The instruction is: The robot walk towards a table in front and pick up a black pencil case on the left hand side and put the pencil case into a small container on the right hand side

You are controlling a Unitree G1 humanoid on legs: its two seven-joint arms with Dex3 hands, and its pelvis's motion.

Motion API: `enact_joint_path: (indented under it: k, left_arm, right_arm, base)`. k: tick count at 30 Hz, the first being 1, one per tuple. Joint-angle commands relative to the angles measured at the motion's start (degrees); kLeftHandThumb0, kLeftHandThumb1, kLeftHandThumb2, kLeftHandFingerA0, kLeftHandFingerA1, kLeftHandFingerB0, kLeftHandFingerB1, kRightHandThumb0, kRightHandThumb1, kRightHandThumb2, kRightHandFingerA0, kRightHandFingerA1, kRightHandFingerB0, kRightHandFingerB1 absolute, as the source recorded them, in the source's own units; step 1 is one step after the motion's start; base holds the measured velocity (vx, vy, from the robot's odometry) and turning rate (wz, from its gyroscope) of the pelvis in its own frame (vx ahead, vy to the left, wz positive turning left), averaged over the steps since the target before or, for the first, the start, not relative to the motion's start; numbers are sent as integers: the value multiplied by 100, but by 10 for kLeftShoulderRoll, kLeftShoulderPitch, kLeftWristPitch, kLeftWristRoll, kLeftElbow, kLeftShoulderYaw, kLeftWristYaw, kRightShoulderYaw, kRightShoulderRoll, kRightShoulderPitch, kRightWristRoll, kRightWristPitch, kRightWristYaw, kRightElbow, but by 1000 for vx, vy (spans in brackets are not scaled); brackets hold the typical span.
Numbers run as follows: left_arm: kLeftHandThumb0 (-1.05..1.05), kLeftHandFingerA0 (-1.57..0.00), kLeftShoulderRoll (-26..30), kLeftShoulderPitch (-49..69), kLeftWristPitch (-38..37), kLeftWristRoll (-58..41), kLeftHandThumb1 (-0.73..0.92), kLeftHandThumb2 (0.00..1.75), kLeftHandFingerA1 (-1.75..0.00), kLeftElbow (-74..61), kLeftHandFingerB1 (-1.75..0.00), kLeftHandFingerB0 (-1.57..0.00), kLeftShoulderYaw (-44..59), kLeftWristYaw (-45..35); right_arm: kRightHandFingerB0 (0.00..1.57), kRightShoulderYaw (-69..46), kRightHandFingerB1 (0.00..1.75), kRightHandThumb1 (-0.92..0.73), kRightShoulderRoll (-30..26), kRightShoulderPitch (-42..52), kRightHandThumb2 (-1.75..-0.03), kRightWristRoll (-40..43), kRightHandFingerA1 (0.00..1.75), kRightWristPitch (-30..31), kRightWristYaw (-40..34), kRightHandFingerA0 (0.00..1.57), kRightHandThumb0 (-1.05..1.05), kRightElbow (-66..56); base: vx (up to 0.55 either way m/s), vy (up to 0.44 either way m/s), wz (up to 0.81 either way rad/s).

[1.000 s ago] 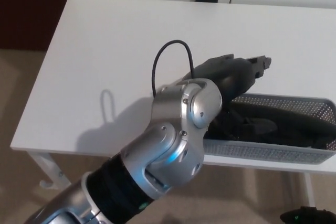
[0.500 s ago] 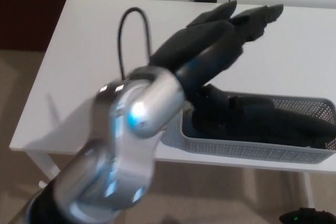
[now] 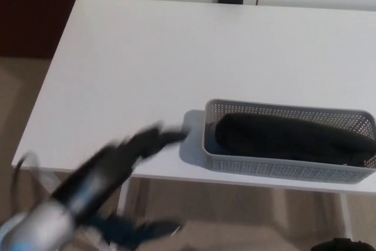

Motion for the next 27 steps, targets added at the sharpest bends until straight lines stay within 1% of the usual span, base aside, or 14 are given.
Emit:
enact_joint_path:
  k: [1,11,12,13,15,16,17,18,20,21,23,24,25,27]
  left_arm:
    - [-77,-23,66,565,-443,-287,54,58,-34,84,-29,-25,418,-311]
    - [-70,-27,125,494,-394,-213,56,58,-34,210,-30,-29,316,-220]
    - [-62,-21,124,426,-347,-183,55,56,-36,263,-30,-28,269,-176]
    - [-65,-14,120,401,-341,-173,46,76,-45,286,-40,-19,257,-155]
    - [-71,-4,103,326,-306,-119,46,83,-34,354,-34,-8,220,-64]
    - [-71,-4,88,273,-278,-84,46,83,-34,402,-34,-8,200,-2]
    - [-65,-7,69,224,-273,-86,58,59,-30,458,-25,-12,203,35]
    - [-69,-5,49,176,-274,-81,45,81,-35,530,-33,-9,208,89]
    - [-69,-5,34,122,-292,-74,47,82,-39,635,-35,-9,219,162]
    - [-36,-1,35,85,-334,-67,42,98,-52,732,-49,0,228,226]
    - [-37,-1,47,55,-371,-37,42,99,-51,824,-50,0,213,304]
    - [-82,-10,78,35,-317,40,75,64,-43,905,-28,-10,143,367]
    - [-81,0,82,34,-321,35,57,99,-47,923,-32,-8,144,360]
    - [-84,-8,72,32,-344,-8,59,100,-50,938,-24,0,174,333]
  right_arm:
    - [56,7,47,-65,-21,48,-59,-17,55,-13,-28,70,-27,33]
    - [57,-2,48,-65,-24,71,-59,-7,55,-30,-28,68,-26,32]
    - [57,-1,47,-64,-23,74,-59,-7,54,-27,-30,68,-26,30]
    - [57,-1,47,-64,-21,76,-59,-7,54,-29,-31,68,-26,30]
    - [56,-1,47,-65,-19,82,-59,-7,54,-36,-35,66,-26,26]
    - [56,-2,47,-65,-18,84,-59,-6,54,-39,-38,66,-26,24]
    - [55,-4,46,-65,-15,81,-59,-4,54,-38,-41,66,-26,22]
    - [55,-4,46,-65,-13,85,-59,-4,55,-38,-44,66,-26,20]
    - [55,-4,46,-65,-7,94,-59,-3,55,-41,-49,66,-25,18]
    - [54,-4,46,-65,1,102,-59,-2,55,-43,-55,65,-24,18]
    - [54,-7,46,-66,5,106,-59,0,56,-46,-60,65,-24,19]
    - [55,-12,47,-65,4,107,-59,5,59,-49,-60,66,-26,24]
    - [54,-12,47,-65,-1,112,-59,4,60,-51,-61,66,-27,23]
    - [54,-11,47,-66,-9,118,-59,1,59,-54,-62,67,-27,22]
  base:
    - [0,0,0]
    - [0,0,0]
    - [0,0,0]
    - [0,0,0]
    - [0,0,0]
    - [0,0,0]
    - [0,0,0]
    - [0,0,0]
    - [0,0,0]
    - [0,0,0]
    - [0,0,0]
    - [0,0,0]
    - [0,0,0]
    - [0,0,0]
